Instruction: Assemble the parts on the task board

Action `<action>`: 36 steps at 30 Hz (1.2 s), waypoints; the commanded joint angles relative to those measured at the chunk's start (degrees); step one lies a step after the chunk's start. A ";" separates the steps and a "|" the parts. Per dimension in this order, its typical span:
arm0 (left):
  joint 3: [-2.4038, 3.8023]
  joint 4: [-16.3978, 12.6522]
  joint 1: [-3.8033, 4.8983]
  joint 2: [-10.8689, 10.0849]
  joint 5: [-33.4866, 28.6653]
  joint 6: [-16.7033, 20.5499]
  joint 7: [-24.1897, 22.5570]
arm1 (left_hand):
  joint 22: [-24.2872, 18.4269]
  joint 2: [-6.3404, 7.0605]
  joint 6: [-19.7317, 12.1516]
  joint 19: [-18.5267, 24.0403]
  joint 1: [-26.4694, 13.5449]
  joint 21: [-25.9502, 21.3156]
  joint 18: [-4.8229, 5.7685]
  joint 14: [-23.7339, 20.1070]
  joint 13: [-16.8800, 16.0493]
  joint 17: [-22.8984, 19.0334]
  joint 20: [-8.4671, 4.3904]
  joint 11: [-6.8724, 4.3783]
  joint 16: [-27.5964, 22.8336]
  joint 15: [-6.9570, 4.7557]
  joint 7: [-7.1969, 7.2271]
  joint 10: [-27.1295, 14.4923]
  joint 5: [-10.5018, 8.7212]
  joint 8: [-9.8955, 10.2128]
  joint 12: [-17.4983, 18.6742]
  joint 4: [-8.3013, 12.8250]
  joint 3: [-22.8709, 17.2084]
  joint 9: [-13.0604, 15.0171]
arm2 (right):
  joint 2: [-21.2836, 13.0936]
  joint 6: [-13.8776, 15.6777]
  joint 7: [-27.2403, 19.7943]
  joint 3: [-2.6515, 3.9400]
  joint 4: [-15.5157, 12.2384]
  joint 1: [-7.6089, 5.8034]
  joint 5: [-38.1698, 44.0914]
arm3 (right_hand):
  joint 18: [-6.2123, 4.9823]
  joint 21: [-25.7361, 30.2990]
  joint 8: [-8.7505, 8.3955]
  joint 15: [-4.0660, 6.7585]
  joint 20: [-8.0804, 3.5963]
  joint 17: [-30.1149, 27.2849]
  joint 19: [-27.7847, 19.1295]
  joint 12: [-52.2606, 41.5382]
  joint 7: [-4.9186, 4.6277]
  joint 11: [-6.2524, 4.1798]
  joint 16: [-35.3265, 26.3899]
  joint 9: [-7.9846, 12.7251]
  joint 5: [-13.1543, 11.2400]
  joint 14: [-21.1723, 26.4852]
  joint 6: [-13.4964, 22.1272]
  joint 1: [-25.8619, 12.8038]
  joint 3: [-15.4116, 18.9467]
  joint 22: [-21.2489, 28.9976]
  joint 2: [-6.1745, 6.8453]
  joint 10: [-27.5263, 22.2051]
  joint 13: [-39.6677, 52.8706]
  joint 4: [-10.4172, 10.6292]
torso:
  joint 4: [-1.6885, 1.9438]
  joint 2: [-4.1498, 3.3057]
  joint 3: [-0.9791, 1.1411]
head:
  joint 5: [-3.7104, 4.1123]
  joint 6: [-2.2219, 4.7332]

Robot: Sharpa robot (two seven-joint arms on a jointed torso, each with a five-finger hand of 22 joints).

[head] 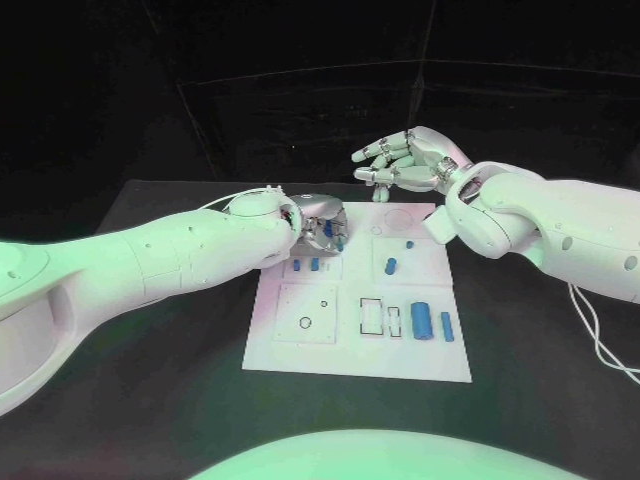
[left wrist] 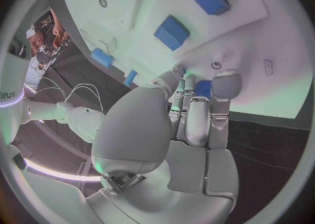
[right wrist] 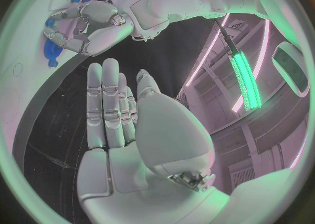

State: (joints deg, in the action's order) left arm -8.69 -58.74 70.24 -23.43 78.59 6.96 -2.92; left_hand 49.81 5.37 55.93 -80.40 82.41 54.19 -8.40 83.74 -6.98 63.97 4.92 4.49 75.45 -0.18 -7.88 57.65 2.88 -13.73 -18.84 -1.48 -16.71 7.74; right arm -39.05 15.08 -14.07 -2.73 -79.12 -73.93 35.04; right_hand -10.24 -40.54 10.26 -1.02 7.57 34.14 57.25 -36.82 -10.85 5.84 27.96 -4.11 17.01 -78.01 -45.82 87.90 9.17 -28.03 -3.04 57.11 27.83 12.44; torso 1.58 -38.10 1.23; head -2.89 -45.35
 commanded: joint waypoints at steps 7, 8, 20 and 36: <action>-0.24 0.34 -0.39 0.20 0.55 -1.79 2.13 | 3.42 -2.22 3.31 -1.03 1.00 3.27 1.22 0.93 0.23 0.05 -0.43 -0.85 0.60 -1.00 0.52 4.22 -0.14 -0.18 -0.11 0.88 -3.05 0.01 | 0.16 -0.17 -0.63 0.04 0.03 -0.10 -0.20 | -0.23 0.33 0.16 -0.26 0.03 0.05 0.21 -0.27 0.02 -0.09 -0.31 -0.07 0.27 -0.32 0.11 0.05 -0.08 0.08 -0.53 -0.37 -0.08 -0.13 | 0.00 -0.01 -0.02 | 0.00 -0.03; -0.24 0.43 -0.39 0.20 0.55 -1.80 2.25 | 3.52 -2.25 3.49 -1.04 1.04 3.36 1.23 0.94 0.27 0.03 -0.47 -0.88 0.61 -1.03 0.52 4.41 -0.14 -0.18 -0.06 0.97 -3.24 0.00 | 0.17 -0.18 -0.63 0.04 0.04 -0.10 -0.20 | -0.23 0.33 0.16 -0.26 0.03 0.05 0.21 -0.27 0.02 -0.09 -0.31 -0.07 0.27 -0.32 0.11 0.05 -0.08 0.08 -0.53 -0.37 -0.08 -0.13 | -0.01 0.00 -0.02 | -0.01 -0.05; -0.22 0.33 -0.41 -0.14 0.17 -0.21 1.66 | 4.62 -1.96 5.00 -0.88 0.05 4.31 1.38 1.05 1.04 -0.38 -0.75 -1.05 0.68 -1.21 0.60 6.23 -0.16 0.45 1.22 1.67 -5.06 -0.32 | 0.24 -0.26 -0.70 0.04 0.12 0.00 -0.20 | -0.23 0.33 0.16 -0.26 0.03 0.05 0.21 -0.27 0.02 -0.09 -0.31 -0.07 0.27 -0.32 0.11 0.05 -0.08 0.08 -0.53 -0.37 -0.08 -0.13 | 0.03 0.00 -0.04 | 0.07 -0.06; 4.24 -6.22 -0.61 -5.59 -2.80 3.90 0.45 | 5.62 -1.31 5.24 -0.97 -0.94 5.17 1.54 1.13 1.46 -0.59 -0.76 -0.95 0.73 -1.16 0.46 6.68 -0.16 1.05 2.05 1.85 -5.48 -0.58 | -0.03 -0.22 -0.69 0.04 0.61 0.12 -0.20 | -0.23 0.33 0.16 -0.26 0.03 0.05 0.21 -0.27 0.02 -0.09 -0.31 -0.07 0.27 -0.32 0.11 0.05 -0.08 0.08 -0.53 -0.37 -0.08 -0.13 | 0.16 0.01 -0.07 | 0.51 -0.04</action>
State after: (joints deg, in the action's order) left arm -4.53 -64.46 69.63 -28.68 77.42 9.19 -2.38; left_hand 55.35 4.25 61.06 -81.34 82.02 59.12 -7.55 84.16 -5.62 63.40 4.40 3.58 76.06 -1.02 -7.49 63.87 2.82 -12.91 -17.06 0.38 -21.93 7.20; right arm -39.03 15.04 -14.19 -2.73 -78.55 -73.72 35.04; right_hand -10.24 -40.54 10.26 -1.02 7.57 34.12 57.25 -36.82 -10.85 5.83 27.96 -4.11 17.01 -78.01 -45.83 87.90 9.17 -28.04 -3.03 57.11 27.85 12.44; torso 1.64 -38.10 1.19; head -2.47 -45.37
